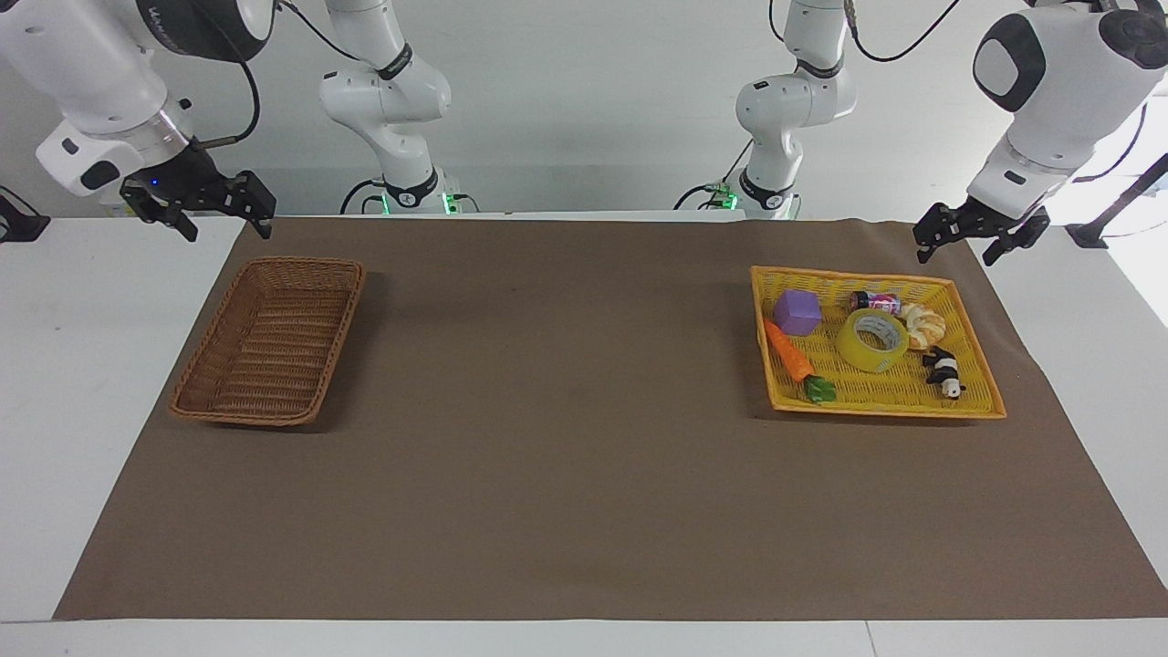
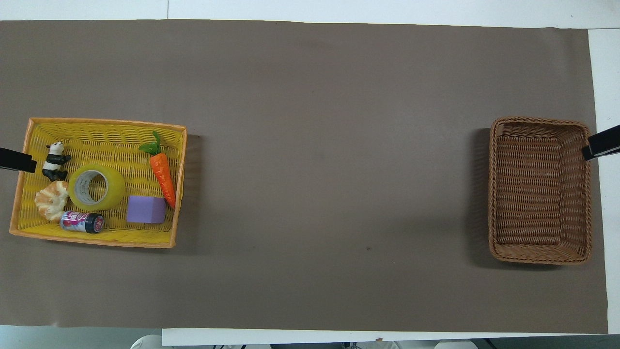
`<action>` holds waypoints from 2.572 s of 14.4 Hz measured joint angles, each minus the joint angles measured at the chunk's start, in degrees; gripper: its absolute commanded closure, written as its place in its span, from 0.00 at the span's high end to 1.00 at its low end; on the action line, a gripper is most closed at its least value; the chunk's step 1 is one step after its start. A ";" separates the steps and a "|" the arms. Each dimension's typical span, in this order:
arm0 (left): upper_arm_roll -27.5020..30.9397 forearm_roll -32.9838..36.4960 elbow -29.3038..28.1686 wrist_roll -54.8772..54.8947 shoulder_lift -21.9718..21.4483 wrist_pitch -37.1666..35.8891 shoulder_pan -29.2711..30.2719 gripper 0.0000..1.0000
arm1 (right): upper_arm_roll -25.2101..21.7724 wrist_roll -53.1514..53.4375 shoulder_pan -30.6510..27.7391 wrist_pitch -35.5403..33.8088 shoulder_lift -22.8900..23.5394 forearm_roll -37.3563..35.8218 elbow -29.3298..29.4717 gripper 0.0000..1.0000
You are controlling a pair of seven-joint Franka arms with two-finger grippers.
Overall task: Move tape to another basket
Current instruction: 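Move the left gripper down over the yellow tape roll in the tray, then grasp the yellow tape roll's rim with the left gripper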
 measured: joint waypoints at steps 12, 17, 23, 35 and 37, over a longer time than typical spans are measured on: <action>-0.01 0.00 -22.00 -1.19 -0.01 24.94 3.67 0.97 | 0.00 0.00 0.00 0.00 0.00 0.00 0.00 0.99; -0.04 0.00 -25.22 -1.58 0.04 27.46 3.76 0.86 | 0.00 0.00 0.00 0.00 0.00 0.00 0.00 0.99; 0.11 0.00 -28.87 -1.83 1.95 31.93 4.05 0.78 | 0.00 0.00 0.00 0.00 0.00 0.00 0.00 0.99; 0.11 0.00 -30.28 -1.90 6.02 36.91 4.22 0.66 | 0.00 0.00 0.00 0.00 0.00 0.00 0.00 0.99; 0.11 0.00 -30.41 -1.90 6.02 36.94 4.27 0.64 | 0.00 0.00 0.00 0.00 0.00 0.00 0.00 0.99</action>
